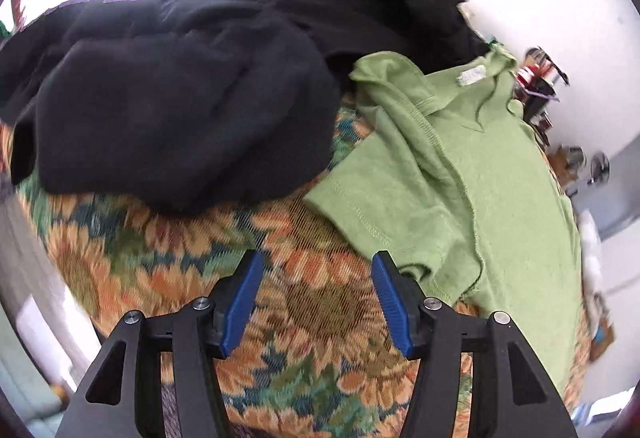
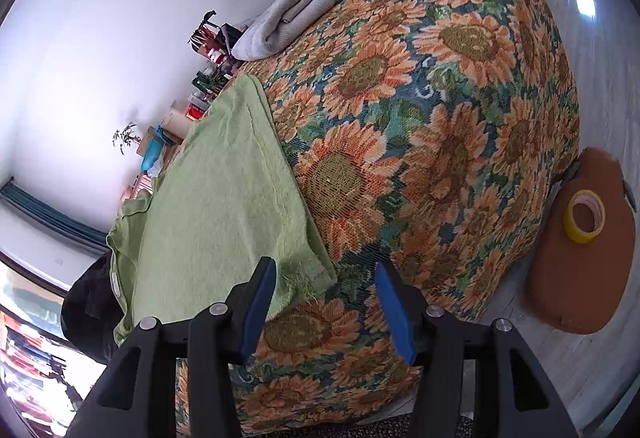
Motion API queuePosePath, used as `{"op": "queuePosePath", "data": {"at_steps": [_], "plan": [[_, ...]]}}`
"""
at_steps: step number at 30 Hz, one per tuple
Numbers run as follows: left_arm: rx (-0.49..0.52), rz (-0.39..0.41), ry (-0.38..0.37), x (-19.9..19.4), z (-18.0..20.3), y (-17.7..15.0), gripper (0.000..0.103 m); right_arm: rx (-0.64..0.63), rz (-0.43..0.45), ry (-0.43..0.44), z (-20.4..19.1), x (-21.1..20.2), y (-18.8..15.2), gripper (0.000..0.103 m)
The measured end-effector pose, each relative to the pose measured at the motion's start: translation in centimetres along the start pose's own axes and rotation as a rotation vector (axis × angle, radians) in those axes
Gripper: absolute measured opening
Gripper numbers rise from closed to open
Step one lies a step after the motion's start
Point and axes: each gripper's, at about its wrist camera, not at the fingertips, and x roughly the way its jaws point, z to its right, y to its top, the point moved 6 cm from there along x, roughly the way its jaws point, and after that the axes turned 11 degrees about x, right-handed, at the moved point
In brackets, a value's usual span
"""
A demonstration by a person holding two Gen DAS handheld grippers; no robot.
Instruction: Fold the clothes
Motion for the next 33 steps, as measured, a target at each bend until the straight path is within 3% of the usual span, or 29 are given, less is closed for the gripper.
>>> {"op": "queuePosePath", "data": {"at_steps": [4,7,9,11,12,13,14,15,16,24,30,31,32,33], "plan": [[-0.034,-0.048,-0.051,-0.2,0.5,0.2,0.058,-0.008,-0.017,0.024,-1.1,0.4,-0.6,0.049],[-0.074,-0.107,-0.192,1.6,2.2,0.4,0.058,-0.038,-0.010,0.014,-1.7,0.5,-0.6,0.047],[-0.054,-0.109,-0.160,2.2,2.9,0.8,0.058,-0.026,-0.014,0.023,-1.8,0.7,-0.4,0.047],[-0.041,-0.106,-0.134,2.7,3.4,1.1,0.058,-0.026,-0.011,0.019,-1.8,0.7,-0.1,0.040],[-0.038,-0.091,-0.133,2.9,3.4,1.2,0.058,-0.040,-0.002,0.001,-1.8,0.7,0.0,0.033],[-0.034,-0.077,-0.132,3.0,3.4,1.3,0.043,-0.053,0.010,-0.015,-1.8,0.7,0.1,0.021],[-0.030,-0.062,-0.131,3.2,3.4,1.4,0.012,-0.062,0.022,-0.021,-1.9,0.6,0.2,0.017],[-0.027,-0.047,-0.130,3.3,3.4,1.5,0.002,-0.066,0.033,-0.012,-1.9,0.4,0.2,0.010],[-0.023,-0.032,-0.130,3.4,3.4,1.6,0.000,-0.068,0.045,-0.002,-2.0,0.1,0.3,0.009],[-0.028,0.097,-0.162,-0.2,2.7,1.8,0.000,-0.134,0.162,0.072,-4.3,-4.5,1.1,0.008],[-0.150,0.010,-0.234,0.2,1.0,1.7,0.000,-0.119,0.122,0.055,-3.8,-3.2,0.7,0.008],[-0.171,-0.005,-0.246,0.3,0.7,1.7,0.008,-0.114,0.113,0.057,-3.7,-2.9,0.6,0.008],[-0.192,-0.020,-0.258,0.3,0.4,1.7,0.029,-0.109,0.107,0.059,-3.6,-2.7,0.5,0.008],[-0.212,-0.035,-0.270,0.4,0.1,1.7,0.041,-0.108,0.107,0.062,-3.6,-2.6,0.4,0.008]]}}
